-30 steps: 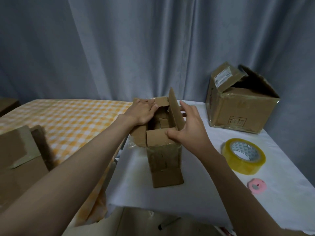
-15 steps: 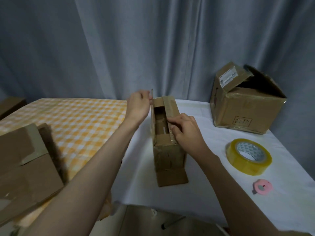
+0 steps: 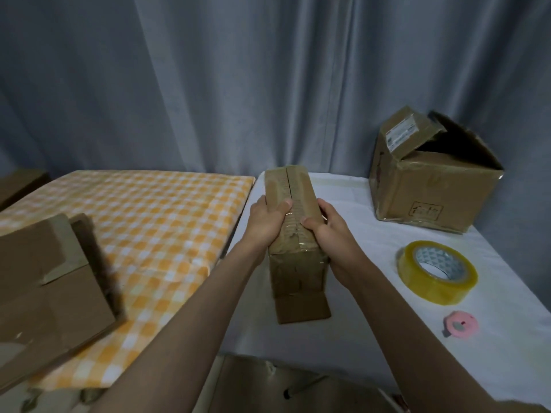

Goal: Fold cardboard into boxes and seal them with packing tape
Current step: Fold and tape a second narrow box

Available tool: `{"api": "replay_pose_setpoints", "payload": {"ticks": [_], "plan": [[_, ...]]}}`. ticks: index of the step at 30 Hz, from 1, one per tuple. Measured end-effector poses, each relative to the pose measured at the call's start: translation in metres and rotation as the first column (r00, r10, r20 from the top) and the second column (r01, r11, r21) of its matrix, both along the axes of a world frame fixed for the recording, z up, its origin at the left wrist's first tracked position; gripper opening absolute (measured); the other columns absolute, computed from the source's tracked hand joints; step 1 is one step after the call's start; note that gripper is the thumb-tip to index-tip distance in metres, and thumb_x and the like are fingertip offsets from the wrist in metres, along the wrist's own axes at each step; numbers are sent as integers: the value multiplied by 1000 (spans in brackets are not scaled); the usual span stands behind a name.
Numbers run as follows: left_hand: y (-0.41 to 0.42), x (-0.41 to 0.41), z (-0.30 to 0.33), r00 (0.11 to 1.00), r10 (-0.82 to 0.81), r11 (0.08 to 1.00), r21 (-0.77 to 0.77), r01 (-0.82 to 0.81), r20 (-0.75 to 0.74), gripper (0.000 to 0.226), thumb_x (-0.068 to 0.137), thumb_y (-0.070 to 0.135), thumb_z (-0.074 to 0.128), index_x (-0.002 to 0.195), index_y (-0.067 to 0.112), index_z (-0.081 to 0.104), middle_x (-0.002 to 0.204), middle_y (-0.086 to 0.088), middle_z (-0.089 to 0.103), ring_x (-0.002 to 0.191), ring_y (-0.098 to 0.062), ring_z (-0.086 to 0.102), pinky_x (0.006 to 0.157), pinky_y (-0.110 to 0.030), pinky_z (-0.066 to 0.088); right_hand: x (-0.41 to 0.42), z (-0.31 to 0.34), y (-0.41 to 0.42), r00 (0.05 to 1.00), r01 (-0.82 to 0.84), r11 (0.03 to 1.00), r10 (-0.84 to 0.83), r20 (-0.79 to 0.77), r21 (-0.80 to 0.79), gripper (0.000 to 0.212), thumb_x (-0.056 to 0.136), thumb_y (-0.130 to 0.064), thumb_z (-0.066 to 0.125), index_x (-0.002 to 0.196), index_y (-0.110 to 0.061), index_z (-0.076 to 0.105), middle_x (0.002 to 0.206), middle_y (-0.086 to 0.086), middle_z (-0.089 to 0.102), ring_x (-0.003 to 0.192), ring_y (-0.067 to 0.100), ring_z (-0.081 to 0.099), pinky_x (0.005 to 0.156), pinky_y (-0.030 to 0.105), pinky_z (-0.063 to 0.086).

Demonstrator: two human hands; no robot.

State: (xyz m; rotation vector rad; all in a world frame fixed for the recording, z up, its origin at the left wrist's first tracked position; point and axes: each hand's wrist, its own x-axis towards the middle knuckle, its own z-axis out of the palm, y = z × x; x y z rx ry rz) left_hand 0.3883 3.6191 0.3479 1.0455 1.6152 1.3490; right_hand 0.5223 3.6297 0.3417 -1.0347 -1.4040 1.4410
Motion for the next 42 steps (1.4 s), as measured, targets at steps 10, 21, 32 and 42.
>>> {"api": "replay_pose_setpoints", "payload": {"ticks": [10,21,32,42], "plan": [[-17,38,32,985,-60,998,-17,64,161,45,98,32,57,137,12,49,123,-10,64,107,-30,66,92,-46,56,43,32,-28,999,33,999,-33,14,0,45,99,-10,55,142,-19,46,114,0,66,85,11,73,61,20,56],[-33,68,5,977,-80,985,134,108,-199,49,97,32,58,142,19,43,143,-2,38,122,-20,53,105,-44,48,77,0,-47,996,73,997,-75,53,31,47,97,-1,53,141,-19,49,119,-1,67,96,13,72,70,22,57],[-40,42,13,841,-106,992,-2,124,-530,78,83,50,72,147,20,39,131,6,28,123,-21,49,107,-41,45,94,17,-21,980,-135,990,137,143,-25,42,91,4,55,90,-35,73,87,-16,77,84,10,75,64,20,57],[-47,56,11,639,6,928,243,283,-769,25,92,24,68,116,20,68,128,1,49,122,-18,44,106,-32,36,116,11,-13,883,43,995,-81,462,93,35,102,-18,52,136,-17,60,138,-2,61,123,12,57,106,29,45]]}}
